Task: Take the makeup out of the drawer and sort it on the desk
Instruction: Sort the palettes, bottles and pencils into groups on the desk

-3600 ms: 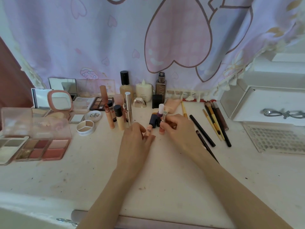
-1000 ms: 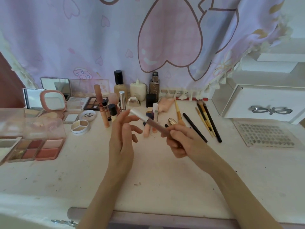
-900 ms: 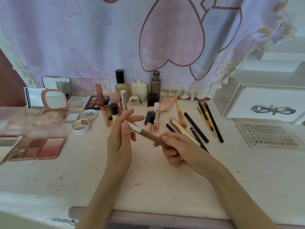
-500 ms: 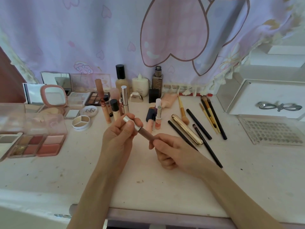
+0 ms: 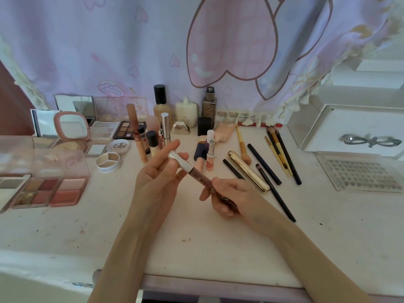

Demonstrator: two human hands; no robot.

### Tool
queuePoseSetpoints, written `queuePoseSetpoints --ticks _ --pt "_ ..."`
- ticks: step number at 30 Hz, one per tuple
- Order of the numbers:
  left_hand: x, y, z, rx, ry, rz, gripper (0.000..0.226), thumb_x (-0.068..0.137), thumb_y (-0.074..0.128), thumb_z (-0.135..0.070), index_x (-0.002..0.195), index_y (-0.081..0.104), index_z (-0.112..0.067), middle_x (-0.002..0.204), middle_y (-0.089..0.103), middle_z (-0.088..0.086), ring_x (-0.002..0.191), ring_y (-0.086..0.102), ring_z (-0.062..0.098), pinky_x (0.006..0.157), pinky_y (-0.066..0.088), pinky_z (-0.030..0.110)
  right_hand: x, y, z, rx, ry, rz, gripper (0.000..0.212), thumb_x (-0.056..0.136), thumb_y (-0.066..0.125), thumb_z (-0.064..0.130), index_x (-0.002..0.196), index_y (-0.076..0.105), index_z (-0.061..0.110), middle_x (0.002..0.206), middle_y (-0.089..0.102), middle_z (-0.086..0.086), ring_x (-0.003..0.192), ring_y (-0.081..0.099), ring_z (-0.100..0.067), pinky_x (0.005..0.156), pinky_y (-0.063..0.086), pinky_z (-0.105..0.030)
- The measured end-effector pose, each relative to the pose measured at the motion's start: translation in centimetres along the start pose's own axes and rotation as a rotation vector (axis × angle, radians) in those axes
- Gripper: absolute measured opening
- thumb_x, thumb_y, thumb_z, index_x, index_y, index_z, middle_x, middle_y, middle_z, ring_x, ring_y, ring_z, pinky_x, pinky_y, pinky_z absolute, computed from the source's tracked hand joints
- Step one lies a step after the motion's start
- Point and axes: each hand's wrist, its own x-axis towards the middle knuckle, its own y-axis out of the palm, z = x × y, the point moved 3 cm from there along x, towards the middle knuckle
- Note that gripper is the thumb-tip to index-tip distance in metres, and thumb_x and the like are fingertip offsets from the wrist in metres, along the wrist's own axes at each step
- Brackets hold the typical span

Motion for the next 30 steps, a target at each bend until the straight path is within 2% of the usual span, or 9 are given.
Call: queuePoseSetpoints --ticks 4,7,9,13,15,17,21,26,30 --pt "0.1 -0.3 0.2 0.040 0.016 -0.065 0.043 0.052 0.084 -0.050 0.082 0.069 -0.023 0.078 0.060 -0.004 0.077 0.056 0.008 0.074 0.049 0.023 0.1 0.0 0.1 0.017 -0.002 -0.012 0.006 0.091 0.054 0.011 0.091 0.060 0.009 0.058 0.050 0.004 0.046 0.034 -0.009 0.047 0.029 -0.019" --pt "-0.1 0.6 0.2 0.054 0.008 0.114 0.044 0.066 0.075 -0.050 0.102 0.067 -0.026 0.112 0.064 -0.004 0.103 0.059 0.013 0.086 0.049 0.028 0.1 -0.3 0.0 0.169 0.033 0.009 0.015 0.091 0.055 0.022 0.088 0.060 0.008 0.060 0.053 0.003 0.045 0.032 -0.008 0.046 0.024 -0.020" --pt "-0.4 1.1 0.1 0.040 0.008 0.212 0.045 0.077 0.068 -0.040 0.118 0.061 -0.022 0.121 0.063 0.002 0.113 0.057 0.019 0.090 0.048 0.030 0.0 -0.3 0.1 0.189 0.051 0.032 0.030 0.089 0.050 0.036 0.084 0.061 0.008 0.057 0.052 0.003 0.045 0.031 -0.009 0.048 0.021 -0.024" --pt "-0.4 0.9 -0.1 0.052 0.026 0.122 0.036 0.074 0.069 -0.038 0.106 0.069 -0.022 0.099 0.069 0.000 0.102 0.062 0.015 0.085 0.049 0.026 -0.2 -0.1 0.0 0.151 0.073 0.060 0.037 0.084 0.043 0.041 0.081 0.063 0.009 0.055 0.053 0.004 0.045 0.034 -0.009 0.048 0.026 -0.021" --pt "-0.3 0.6 -0.1 0.062 0.025 0.058 0.031 0.070 0.071 -0.039 0.095 0.071 -0.021 0.091 0.068 -0.001 0.092 0.063 0.012 0.079 0.050 0.023 -0.2 0.0 0.1 0.117 0.044 0.061 0.022 0.088 0.049 0.028 0.088 0.060 0.009 0.060 0.055 0.004 0.047 0.036 -0.008 0.048 0.028 -0.020" --pt "-0.2 0.1 0.0 0.064 0.019 -0.021 0.040 0.062 0.079 -0.045 0.087 0.067 -0.016 0.086 0.064 0.000 0.084 0.061 0.011 0.075 0.051 0.022 -0.2 -0.1 0.2 0.100 0.020 0.034 0.004 0.089 0.055 0.009 0.092 0.055 0.006 0.063 0.056 0.004 0.047 0.036 -0.008 0.046 0.029 -0.019" --pt "0.1 -0.6 0.0 0.001 0.012 -0.118 0.052 0.051 0.085 -0.048 0.081 0.058 -0.015 0.083 0.060 -0.001 0.076 0.057 0.009 0.071 0.051 0.023 -0.1 -0.2 0.0 0.107 0.026 0.003 0.008 0.087 0.057 0.004 0.092 0.052 0.007 0.070 0.057 -0.001 0.048 0.035 -0.009 0.046 0.029 -0.021" --pt "0.0 -0.4 -0.1 0.059 0.011 -0.085 0.040 0.055 0.081 -0.050 0.082 0.069 -0.024 0.084 0.063 -0.005 0.081 0.056 0.009 0.078 0.048 0.025 -0.2 0.0 0.1 0.124 0.011 0.050 0.023 0.083 0.053 0.025 0.093 0.062 0.007 0.070 0.059 0.001 0.051 0.039 -0.010 0.046 0.032 -0.017" --pt "0.1 0.0 -0.1 0.040 0.000 -0.101 0.012 0.077 0.068 -0.032 0.084 0.070 -0.023 0.085 0.063 -0.003 0.082 0.056 0.009 0.077 0.048 0.026 -0.2 0.1 0.2 0.059 0.012 0.017 0.016 0.091 0.051 0.012 0.095 0.066 0.006 0.070 0.060 0.000 0.056 0.044 -0.009 0.049 0.035 -0.016"
